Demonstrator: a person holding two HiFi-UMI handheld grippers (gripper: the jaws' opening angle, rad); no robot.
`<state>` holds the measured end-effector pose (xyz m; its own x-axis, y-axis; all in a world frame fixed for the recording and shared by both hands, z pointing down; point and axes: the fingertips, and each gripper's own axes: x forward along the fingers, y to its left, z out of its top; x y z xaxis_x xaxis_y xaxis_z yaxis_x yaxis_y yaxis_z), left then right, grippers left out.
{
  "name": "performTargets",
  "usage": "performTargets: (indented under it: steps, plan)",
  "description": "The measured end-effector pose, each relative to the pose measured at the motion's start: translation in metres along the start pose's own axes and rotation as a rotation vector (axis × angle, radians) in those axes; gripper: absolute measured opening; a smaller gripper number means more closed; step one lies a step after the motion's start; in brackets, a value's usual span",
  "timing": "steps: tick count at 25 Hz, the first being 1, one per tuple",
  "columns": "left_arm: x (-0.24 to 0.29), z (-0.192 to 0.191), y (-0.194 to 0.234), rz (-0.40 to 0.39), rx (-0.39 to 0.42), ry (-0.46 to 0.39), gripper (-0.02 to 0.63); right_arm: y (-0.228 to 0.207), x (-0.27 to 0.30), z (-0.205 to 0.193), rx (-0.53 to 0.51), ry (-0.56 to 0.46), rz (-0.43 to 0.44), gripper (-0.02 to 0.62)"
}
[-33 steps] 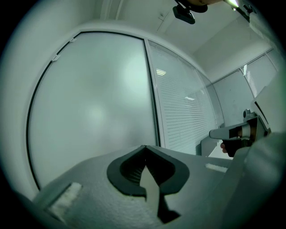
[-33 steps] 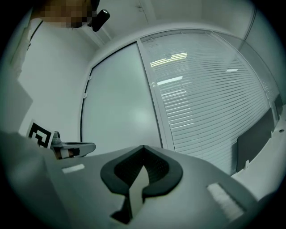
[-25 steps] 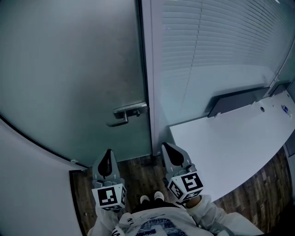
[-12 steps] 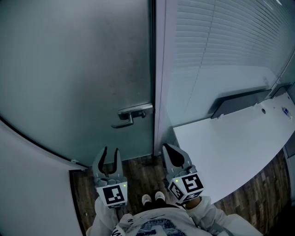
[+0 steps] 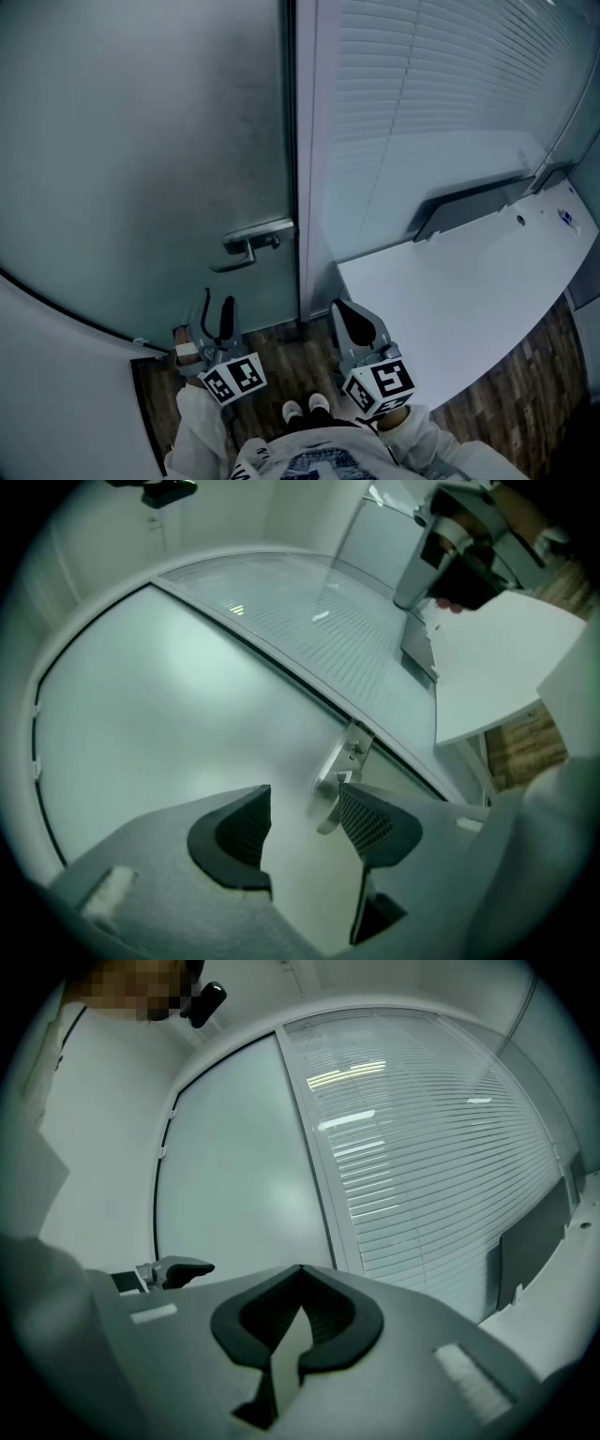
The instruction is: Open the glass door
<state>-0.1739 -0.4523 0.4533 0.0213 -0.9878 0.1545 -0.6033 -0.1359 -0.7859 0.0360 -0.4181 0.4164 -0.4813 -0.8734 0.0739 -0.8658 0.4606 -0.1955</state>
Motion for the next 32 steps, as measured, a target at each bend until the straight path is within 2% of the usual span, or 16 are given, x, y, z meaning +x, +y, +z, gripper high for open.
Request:
performTargets:
  steps: [3, 7, 12, 15, 19, 29, 31, 32]
  plan:
    - [0.019, -0.014, -0.006, -0.012, 0.082, 0.041, 0.241, -0.009, -0.003, 0.003, 0.001, -0.004, -0.024, 0.003]
    - [0.042, -0.022, -0.015, -0.026, 0.194, 0.043, 0.239, -0.018, -0.008, 0.002, 0.001, 0.002, -0.048, 0.003]
    - [0.069, -0.034, -0.042, -0.106, 0.284, 0.064, 0.238, -0.022, -0.008, 0.002, 0.013, 0.007, -0.063, 0.003]
    - [0.086, -0.048, -0.057, -0.135, 0.322, 0.097, 0.238, -0.023, -0.006, -0.003, 0.04, 0.022, -0.062, 0.003]
    - [0.103, -0.056, -0.059, -0.117, 0.358, 0.114, 0.238, -0.021, -0.004, -0.009, 0.04, 0.039, -0.059, 0.003]
    - [0.125, -0.056, -0.062, -0.094, 0.396, 0.101, 0.233, -0.027, 0.0, -0.006, 0.033, 0.043, -0.083, 0.003]
    - [0.125, -0.053, -0.056, -0.061, 0.409, 0.092, 0.189, -0.027, -0.001, -0.006, 0.034, 0.041, -0.085, 0.003]
    - [0.124, -0.051, -0.053, -0.044, 0.422, 0.087, 0.127, -0.027, -0.001, -0.006, 0.034, 0.042, -0.086, 0.003]
